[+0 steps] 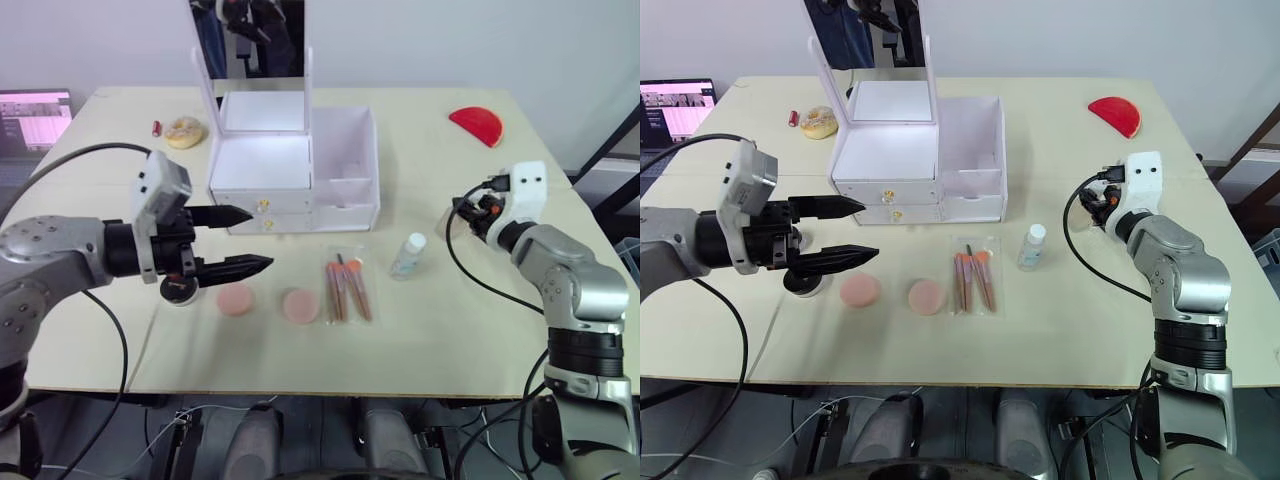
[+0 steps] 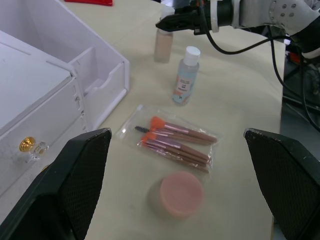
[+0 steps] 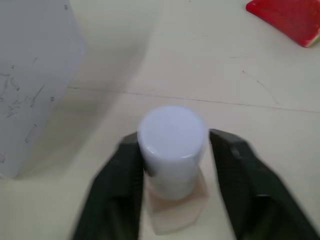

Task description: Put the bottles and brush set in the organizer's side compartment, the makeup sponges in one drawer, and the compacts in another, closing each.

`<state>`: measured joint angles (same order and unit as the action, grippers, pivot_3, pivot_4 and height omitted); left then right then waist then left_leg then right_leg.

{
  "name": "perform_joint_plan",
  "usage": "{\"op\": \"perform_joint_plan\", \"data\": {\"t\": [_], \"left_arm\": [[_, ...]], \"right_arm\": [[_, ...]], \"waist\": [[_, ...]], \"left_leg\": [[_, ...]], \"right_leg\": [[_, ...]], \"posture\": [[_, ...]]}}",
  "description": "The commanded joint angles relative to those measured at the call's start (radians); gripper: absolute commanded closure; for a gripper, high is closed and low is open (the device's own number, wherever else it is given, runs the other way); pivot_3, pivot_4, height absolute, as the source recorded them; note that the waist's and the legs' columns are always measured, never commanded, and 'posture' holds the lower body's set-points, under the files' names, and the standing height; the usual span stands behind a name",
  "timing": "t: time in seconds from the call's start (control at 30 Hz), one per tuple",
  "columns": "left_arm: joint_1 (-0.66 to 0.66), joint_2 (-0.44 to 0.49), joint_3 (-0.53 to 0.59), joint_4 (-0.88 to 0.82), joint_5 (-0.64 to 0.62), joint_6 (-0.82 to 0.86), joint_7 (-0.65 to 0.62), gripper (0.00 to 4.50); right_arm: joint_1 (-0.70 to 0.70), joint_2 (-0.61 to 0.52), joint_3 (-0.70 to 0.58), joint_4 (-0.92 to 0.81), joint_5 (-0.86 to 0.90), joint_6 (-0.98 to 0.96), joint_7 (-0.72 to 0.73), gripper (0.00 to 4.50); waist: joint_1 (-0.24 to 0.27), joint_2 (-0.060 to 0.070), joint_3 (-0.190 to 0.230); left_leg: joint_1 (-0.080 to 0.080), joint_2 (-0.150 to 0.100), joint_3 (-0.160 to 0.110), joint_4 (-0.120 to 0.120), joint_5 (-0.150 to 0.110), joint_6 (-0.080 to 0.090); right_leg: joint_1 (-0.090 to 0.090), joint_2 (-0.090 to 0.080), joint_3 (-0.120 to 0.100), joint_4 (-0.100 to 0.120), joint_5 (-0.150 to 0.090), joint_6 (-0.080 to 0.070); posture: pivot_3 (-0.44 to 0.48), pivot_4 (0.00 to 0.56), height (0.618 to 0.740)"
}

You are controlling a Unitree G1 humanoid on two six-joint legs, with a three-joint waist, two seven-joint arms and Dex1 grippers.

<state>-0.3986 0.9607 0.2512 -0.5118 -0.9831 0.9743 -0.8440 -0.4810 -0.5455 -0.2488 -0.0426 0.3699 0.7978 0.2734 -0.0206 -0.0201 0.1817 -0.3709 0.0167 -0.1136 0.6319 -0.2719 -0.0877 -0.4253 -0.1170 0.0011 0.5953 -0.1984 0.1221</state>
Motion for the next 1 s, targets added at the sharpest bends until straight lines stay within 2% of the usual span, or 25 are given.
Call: {"op": "perform_joint_plan", "data": {"t": [0.03, 0.4, 0.57, 0.73, 0.8, 0.9, 1.0], "left_arm": [[-0.020, 0.016, 0.013, -0.007, -0.001, -0.013, 0.000, 0.00], [-0.006, 0.025, 0.020, 0.008, 0.016, -0.024, -0.012, 0.00], [0.009, 0.032, 0.021, 0.036, 0.040, -0.044, -0.025, 0.00], [0.008, 0.021, 0.019, 0.055, 0.058, -0.061, -0.027, 0.00], [0.007, 0.017, 0.014, 0.061, 0.063, -0.067, -0.028, 0.00], [0.013, 0.006, 0.008, 0.059, 0.067, -0.074, -0.027, 0.00], [0.012, -0.005, 0.004, 0.053, 0.064, -0.070, -0.021, 0.00]], "right_arm": [[-0.015, 0.001, -0.012, -0.022, -0.005, -0.023, 0.002, 3.70], [-0.065, -0.023, -0.007, -0.091, 0.024, -0.023, 0.063, 3.70], [-0.250, -0.036, 0.001, -0.176, 0.178, 0.085, 0.183, 3.70], [-0.438, 0.015, 0.046, -0.155, 0.297, 0.167, 0.255, 3.70], [-0.479, 0.032, 0.072, -0.122, 0.301, 0.160, 0.279, 3.70], [-0.511, 0.020, 0.203, -0.061, 0.235, 0.035, 0.434, 3.70], [-0.542, 0.000, 0.328, 0.079, 0.117, -0.112, 0.563, 3.70]], "waist": [[0.000, 0.000, 0.000], [-0.001, 0.000, 0.000], [-0.018, 0.006, 0.004], [-0.024, 0.005, 0.003], [-0.022, 0.005, 0.003], [-0.020, 0.005, 0.003], [-0.024, 0.005, 0.003]], "left_leg": [[0.000, 0.000, 0.000, 0.000, 0.000, 0.000], [0.000, 0.000, 0.000, 0.000, 0.000, 0.000], [0.000, 0.000, 0.000, 0.000, 0.000, 0.000], [0.001, 0.000, -0.002, -0.002, 0.001, 0.001], [0.000, 0.000, -0.002, -0.001, 0.001, 0.001], [-0.001, 0.000, -0.001, -0.001, 0.001, 0.001], [-0.001, 0.000, -0.001, -0.001, 0.001, 0.001]], "right_leg": [[0.000, 0.000, 0.000, 0.000, 0.000, 0.000], [0.000, 0.000, 0.000, 0.000, 0.000, 0.000], [0.000, 0.000, 0.000, 0.000, 0.000, 0.000], [0.000, 0.001, 0.000, 0.000, 0.000, 0.001], [0.000, 0.001, 0.000, 0.000, 0.000, 0.001], [0.000, 0.000, 0.000, -0.001, 0.000, 0.001], [0.000, 0.000, 0.000, -0.001, 0.001, 0.003]], "posture": [[0.000, 0.150, 0.739], [0.000, 0.150, 0.739], [0.000, 0.150, 0.739], [0.000, 0.150, 0.739], [0.000, 0.150, 0.739], [0.000, 0.150, 0.739], [0.000, 0.150, 0.739]]}}
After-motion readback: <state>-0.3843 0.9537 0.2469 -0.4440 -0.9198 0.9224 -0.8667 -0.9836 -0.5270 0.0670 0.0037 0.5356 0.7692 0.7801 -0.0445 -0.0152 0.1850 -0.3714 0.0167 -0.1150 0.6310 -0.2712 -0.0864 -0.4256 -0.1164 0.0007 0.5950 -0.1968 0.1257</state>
